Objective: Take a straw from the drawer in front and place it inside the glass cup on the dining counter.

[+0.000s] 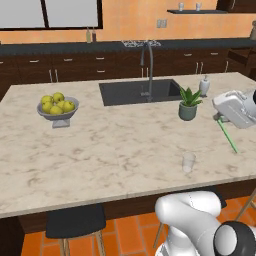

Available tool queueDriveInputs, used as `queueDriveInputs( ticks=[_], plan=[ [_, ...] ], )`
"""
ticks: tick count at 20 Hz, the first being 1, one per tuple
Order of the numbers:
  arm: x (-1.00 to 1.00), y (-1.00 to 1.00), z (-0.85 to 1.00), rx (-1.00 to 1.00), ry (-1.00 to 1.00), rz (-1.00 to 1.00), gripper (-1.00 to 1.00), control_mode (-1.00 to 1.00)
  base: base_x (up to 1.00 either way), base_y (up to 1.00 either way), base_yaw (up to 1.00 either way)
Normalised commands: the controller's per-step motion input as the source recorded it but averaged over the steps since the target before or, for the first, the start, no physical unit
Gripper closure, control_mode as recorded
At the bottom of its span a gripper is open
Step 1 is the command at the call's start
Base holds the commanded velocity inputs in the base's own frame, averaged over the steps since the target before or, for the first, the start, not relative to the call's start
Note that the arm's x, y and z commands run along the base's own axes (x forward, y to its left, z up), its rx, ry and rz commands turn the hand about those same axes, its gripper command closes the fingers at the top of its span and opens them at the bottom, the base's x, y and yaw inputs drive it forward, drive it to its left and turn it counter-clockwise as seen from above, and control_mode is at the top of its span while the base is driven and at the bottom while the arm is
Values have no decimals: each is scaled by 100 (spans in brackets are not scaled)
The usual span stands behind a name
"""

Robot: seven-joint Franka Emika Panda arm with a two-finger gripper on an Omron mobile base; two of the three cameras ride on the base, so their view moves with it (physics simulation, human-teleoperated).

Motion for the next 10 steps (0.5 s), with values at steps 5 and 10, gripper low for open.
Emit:
queueDriveInputs(
  ticks=[5, 10],
  plan=[
    [45, 6, -9, 22, -1, 5, 100, -100, 0, 0, 0],
    [17, 12, -9, 17, 0, 1, 100, -100, 0, 0, 0]
  ],
)
